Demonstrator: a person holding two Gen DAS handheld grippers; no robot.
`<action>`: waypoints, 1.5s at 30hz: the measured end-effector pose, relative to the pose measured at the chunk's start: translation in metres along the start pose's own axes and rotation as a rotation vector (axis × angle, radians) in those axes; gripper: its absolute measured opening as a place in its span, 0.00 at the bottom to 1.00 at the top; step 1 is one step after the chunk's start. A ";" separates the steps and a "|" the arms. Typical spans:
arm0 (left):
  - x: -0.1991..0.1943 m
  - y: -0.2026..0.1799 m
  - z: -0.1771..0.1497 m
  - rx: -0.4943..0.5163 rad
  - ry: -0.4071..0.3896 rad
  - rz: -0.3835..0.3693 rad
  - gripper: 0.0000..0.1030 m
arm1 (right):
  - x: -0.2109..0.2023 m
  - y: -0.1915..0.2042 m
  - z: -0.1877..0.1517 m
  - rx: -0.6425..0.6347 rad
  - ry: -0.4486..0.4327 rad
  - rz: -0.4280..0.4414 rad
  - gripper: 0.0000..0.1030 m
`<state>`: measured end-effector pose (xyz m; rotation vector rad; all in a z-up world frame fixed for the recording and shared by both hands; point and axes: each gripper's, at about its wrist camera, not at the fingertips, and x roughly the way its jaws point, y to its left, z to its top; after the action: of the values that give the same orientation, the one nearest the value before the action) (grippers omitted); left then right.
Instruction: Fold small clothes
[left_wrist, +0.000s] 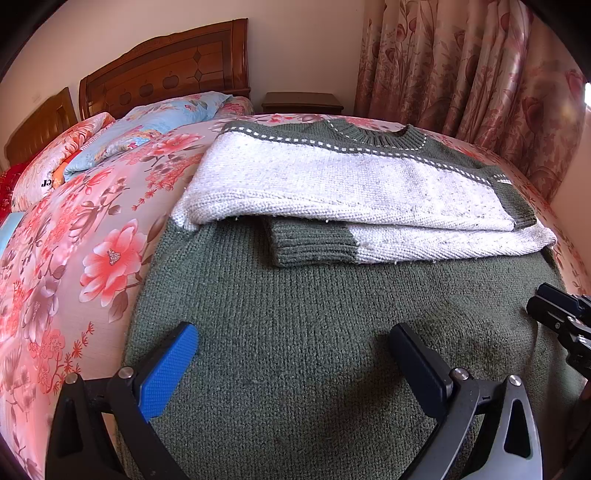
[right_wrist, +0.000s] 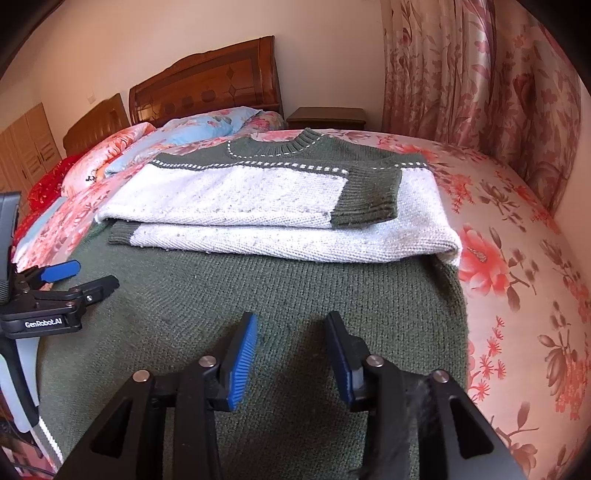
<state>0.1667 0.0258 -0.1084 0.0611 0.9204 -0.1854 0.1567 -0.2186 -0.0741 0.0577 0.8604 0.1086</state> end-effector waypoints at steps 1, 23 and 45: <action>0.000 0.000 0.000 0.000 0.000 0.000 1.00 | 0.000 0.000 0.000 0.002 0.000 0.004 0.41; 0.001 -0.001 0.000 -0.014 0.012 0.015 1.00 | 0.001 0.002 0.000 -0.001 0.000 0.020 0.47; 0.050 0.010 0.090 0.051 0.024 0.019 1.00 | 0.054 -0.017 0.087 -0.145 0.046 -0.042 0.45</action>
<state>0.2692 0.0167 -0.0939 0.1194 0.9391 -0.1906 0.2593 -0.2292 -0.0594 -0.0985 0.8966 0.1331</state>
